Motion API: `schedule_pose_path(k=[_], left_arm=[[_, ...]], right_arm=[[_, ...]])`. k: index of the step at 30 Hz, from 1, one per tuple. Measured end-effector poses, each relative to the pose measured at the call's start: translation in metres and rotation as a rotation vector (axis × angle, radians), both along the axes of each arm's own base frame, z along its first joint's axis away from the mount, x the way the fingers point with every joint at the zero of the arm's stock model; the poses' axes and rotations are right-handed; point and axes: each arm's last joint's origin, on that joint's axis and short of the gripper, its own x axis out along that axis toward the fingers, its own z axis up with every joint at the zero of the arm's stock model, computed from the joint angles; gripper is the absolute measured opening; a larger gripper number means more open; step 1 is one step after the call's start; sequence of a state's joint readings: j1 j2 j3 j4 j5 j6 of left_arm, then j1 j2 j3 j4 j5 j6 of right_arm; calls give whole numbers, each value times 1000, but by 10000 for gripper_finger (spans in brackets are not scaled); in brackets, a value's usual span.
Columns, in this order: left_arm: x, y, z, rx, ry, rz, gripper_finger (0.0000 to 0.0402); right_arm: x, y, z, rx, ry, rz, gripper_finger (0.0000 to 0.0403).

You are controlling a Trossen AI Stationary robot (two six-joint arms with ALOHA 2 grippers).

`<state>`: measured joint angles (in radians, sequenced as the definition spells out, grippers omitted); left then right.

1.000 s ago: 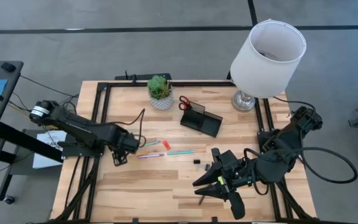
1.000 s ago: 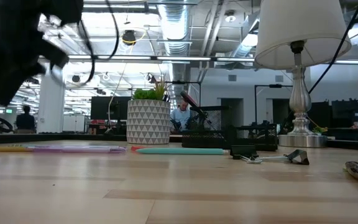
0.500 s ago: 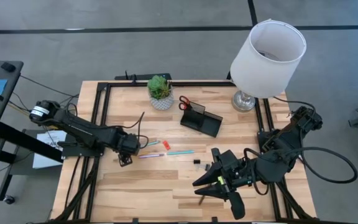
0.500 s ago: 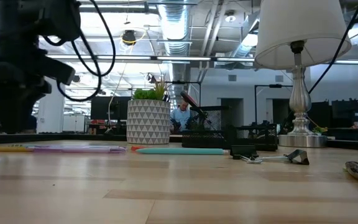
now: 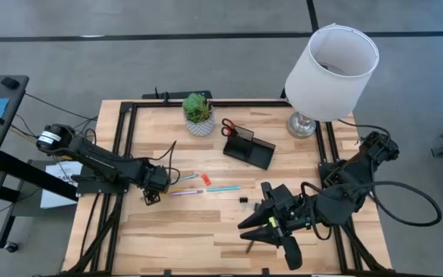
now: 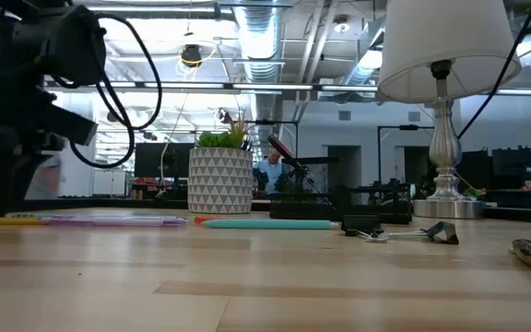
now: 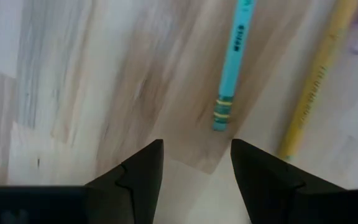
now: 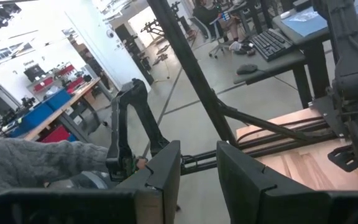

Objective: Pick and place office supplies into organizer
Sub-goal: Put the blue pencil into the black desk organizer

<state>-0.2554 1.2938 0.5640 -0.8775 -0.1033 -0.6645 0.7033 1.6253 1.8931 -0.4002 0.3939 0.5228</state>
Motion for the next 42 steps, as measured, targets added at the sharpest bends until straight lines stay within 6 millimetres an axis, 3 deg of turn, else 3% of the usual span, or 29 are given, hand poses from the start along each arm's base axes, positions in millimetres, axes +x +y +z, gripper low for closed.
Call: schedule_pose_path(k=[26, 31, 37, 42], left_arm=[[3, -1, -5, -33, -54, -78, 180], [1, -1, -9, -52, -50, -74, 132], [3, -3, -9, -78, -76, -75, 24], [6, -3, -6, -80, -87, -45, 10]], right_arm=[[0, 0, 0, 0, 0, 0, 98], [0, 0, 0, 0, 0, 0, 98], [0, 0, 0, 0, 0, 0, 98], [0, 0, -2, -11, 12, 0, 98]])
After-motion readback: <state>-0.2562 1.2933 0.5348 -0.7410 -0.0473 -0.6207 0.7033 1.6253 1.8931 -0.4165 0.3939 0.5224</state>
